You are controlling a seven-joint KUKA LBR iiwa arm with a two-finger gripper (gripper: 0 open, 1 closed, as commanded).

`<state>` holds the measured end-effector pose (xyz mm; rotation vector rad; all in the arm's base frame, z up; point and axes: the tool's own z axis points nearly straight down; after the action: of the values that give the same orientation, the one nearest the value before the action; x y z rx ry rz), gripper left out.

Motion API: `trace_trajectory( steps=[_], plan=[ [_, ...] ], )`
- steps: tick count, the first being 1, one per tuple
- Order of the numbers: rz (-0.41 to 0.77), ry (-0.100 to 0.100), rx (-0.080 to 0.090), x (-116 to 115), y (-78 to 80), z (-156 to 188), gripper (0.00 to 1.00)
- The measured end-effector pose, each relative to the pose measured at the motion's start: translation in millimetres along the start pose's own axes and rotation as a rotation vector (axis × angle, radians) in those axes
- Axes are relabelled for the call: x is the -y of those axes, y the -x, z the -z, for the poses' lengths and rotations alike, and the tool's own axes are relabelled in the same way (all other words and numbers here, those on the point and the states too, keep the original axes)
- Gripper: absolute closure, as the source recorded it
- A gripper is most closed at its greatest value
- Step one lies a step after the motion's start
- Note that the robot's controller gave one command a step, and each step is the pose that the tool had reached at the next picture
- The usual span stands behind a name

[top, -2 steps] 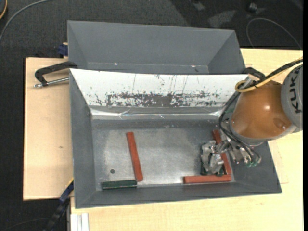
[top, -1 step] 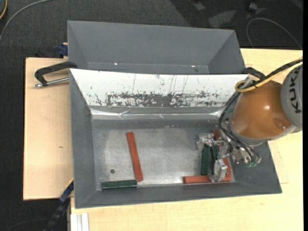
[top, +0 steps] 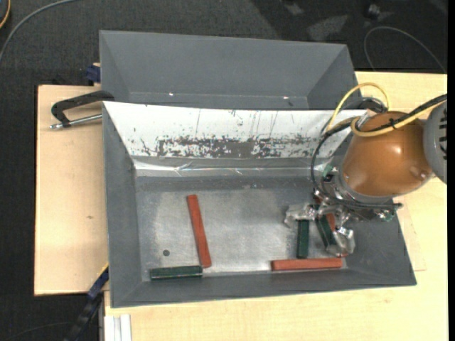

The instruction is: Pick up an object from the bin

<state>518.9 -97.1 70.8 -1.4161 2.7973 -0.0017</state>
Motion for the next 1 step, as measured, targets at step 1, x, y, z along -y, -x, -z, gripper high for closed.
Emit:
trace_trajectory(
  steps=[1],
  plan=[
    [0.000, 0.002, 0.000, -0.5, 0.6, 0.2, 1.00]
  ],
)
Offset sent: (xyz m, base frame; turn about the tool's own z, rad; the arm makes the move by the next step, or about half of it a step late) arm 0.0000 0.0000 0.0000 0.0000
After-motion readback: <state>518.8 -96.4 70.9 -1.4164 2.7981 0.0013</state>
